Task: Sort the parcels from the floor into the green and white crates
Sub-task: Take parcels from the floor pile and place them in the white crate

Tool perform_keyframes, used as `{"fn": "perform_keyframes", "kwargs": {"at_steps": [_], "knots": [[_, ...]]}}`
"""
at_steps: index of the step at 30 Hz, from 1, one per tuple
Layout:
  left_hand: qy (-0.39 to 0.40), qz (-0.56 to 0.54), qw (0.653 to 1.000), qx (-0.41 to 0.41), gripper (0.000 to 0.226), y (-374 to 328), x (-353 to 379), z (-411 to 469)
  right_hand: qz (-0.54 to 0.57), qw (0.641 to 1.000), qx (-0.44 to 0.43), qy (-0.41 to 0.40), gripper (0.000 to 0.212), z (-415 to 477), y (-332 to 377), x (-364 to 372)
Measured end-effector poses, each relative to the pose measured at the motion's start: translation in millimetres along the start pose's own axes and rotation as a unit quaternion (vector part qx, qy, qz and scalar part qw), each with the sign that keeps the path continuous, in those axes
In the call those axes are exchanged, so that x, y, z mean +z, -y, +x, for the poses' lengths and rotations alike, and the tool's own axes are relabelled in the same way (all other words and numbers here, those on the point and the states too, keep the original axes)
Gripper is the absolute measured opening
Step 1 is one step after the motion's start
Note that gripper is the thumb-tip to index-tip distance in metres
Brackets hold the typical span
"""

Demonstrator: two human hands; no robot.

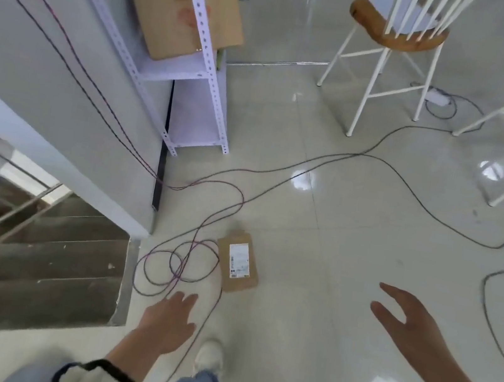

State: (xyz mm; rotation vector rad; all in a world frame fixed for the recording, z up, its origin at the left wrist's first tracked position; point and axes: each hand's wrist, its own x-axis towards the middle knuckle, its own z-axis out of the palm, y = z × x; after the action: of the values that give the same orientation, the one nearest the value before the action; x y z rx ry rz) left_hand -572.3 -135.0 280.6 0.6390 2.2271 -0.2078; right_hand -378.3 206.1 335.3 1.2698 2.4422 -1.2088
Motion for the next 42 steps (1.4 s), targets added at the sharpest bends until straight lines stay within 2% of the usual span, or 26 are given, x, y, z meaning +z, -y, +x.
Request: {"fn": "perform_keyframes", "kwargs": {"at_steps": [4, 9, 11, 15, 18, 20, 24, 26, 28, 30, 33, 35, 37, 40, 42], "knots": [[-0.02, -0.029, 0.999, 0.005, 0.058, 33, 11, 145, 0.024, 1.0, 0.016, 0.002, 0.046, 101, -4, 88], [-0.028, 0.014, 0.999, 0.008, 0.063, 68, 76, 315, 0.043, 0.999, -0.009, -0.003, 0.046, 237, -40, 211], [-0.051, 0.022, 0.998, 0.032, 0.068, 78, 97, 378, 0.044, 0.999, -0.015, 0.004, 0.048, 284, -62, 258], [-0.101, -0.035, 0.99, 0.097, 0.075, 78, 110, 480, 0.032, 0.999, -0.02, 0.038, 0.051, 352, -103, 333], [-0.1, -0.042, 0.985, 0.133, 0.083, 69, 112, 526, 0.029, 0.998, -0.033, 0.054, 0.051, 381, -125, 377], [-0.074, -0.064, 0.986, 0.138, 0.083, 69, 117, 536, 0.031, 0.995, -0.028, 0.094, 0.049, 388, -132, 401], [-0.09, -0.117, 0.981, 0.125, 0.071, 69, 127, 528, 0.01, 0.978, 0.049, 0.203, 0.048, 370, -129, 447], [-0.106, -0.135, 0.978, 0.123, 0.062, 68, 130, 525, 0.053, 0.94, 0.153, 0.3, 0.043, 357, -124, 466], [-0.115, -0.157, 0.973, 0.121, 0.056, 68, 131, 527, 0.186, 0.89, 0.219, 0.354, 0.034, 353, -120, 474], [-0.132, -0.179, 0.969, 0.11, 0.051, 70, 128, 531, 0.262, 0.878, 0.233, 0.325, 0.032, 363, -118, 477], [-0.17, -0.242, 0.953, 0.06, 0.041, 81, 129, 530, 0.355, 0.879, 0.242, 0.208, 0.024, 382, -112, 479], [-0.189, -0.278, 0.942, 0.005, 0.039, 89, 136, 523, 0.43, 0.866, 0.229, 0.113, 0.011, 393, -103, 479], [-0.189, -0.308, 0.931, -0.044, 0.04, 92, 150, 513, 0.479, 0.854, 0.191, 0.067, 0.011, 400, -93, 476], [-0.149, -0.397, 0.902, -0.078, 0.04, 81, 175, 497, 0.406, 0.909, 0.077, 0.049, 0.027, 407, -79, 476], [-0.085, -0.483, 0.869, -0.073, 0.037, 69, 190, 487, 0.335, 0.942, 0.022, 0.034, 0.023, 412, -73, 476]]}}
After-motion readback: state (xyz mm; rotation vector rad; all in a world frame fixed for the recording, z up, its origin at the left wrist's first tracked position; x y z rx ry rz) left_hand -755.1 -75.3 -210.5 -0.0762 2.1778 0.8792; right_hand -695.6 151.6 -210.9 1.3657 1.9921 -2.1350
